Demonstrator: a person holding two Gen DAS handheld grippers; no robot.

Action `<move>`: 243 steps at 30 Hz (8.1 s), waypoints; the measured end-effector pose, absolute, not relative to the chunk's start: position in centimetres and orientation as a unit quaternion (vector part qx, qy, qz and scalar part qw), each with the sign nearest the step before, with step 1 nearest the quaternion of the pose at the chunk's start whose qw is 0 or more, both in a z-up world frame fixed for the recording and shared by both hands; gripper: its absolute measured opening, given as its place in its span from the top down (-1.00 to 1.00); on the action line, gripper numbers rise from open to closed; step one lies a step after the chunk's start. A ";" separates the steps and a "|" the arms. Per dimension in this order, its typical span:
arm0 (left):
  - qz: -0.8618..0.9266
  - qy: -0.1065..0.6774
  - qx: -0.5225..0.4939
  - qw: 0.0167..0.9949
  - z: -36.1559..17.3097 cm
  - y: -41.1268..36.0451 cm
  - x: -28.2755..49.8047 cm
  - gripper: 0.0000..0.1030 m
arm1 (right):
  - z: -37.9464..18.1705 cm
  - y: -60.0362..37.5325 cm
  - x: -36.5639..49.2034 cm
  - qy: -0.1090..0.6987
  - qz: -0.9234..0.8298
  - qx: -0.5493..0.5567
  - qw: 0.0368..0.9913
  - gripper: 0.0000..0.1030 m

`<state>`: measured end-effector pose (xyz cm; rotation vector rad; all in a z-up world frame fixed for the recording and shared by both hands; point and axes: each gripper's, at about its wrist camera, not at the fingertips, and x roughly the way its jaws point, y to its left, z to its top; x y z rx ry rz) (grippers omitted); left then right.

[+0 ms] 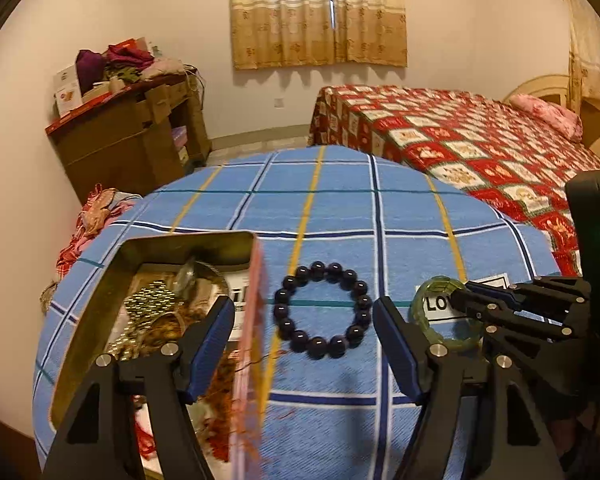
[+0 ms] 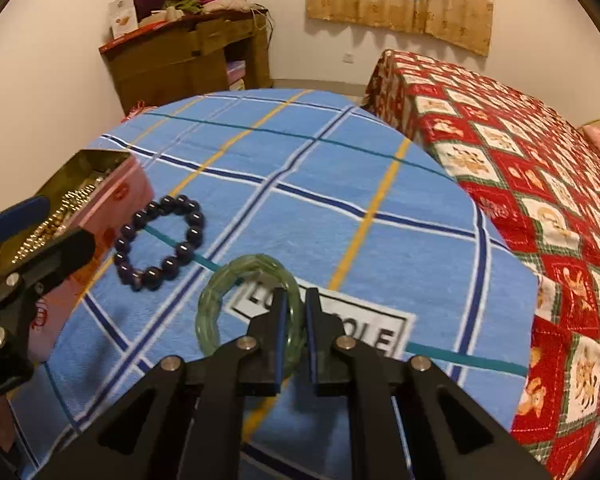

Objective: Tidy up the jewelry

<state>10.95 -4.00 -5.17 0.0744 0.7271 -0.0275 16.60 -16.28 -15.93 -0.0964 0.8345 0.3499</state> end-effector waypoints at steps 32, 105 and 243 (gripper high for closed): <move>-0.095 0.425 0.035 0.900 -9.1 -6.9 14.7 0.74 | -15.8 -17.9 17.1 0.395 0.153 -0.026 0.906 0.80; 0.060 0.303 -0.061 0.949 -2.0 9.0 6.0 0.74 | -7.6 -3.1 12.6 0.278 0.331 -0.071 0.899 0.80; 0.143 0.286 -0.062 0.946 0.3 9.8 2.3 -0.49 | -7.0 -6.6 9.2 0.254 0.305 -0.059 0.916 -0.27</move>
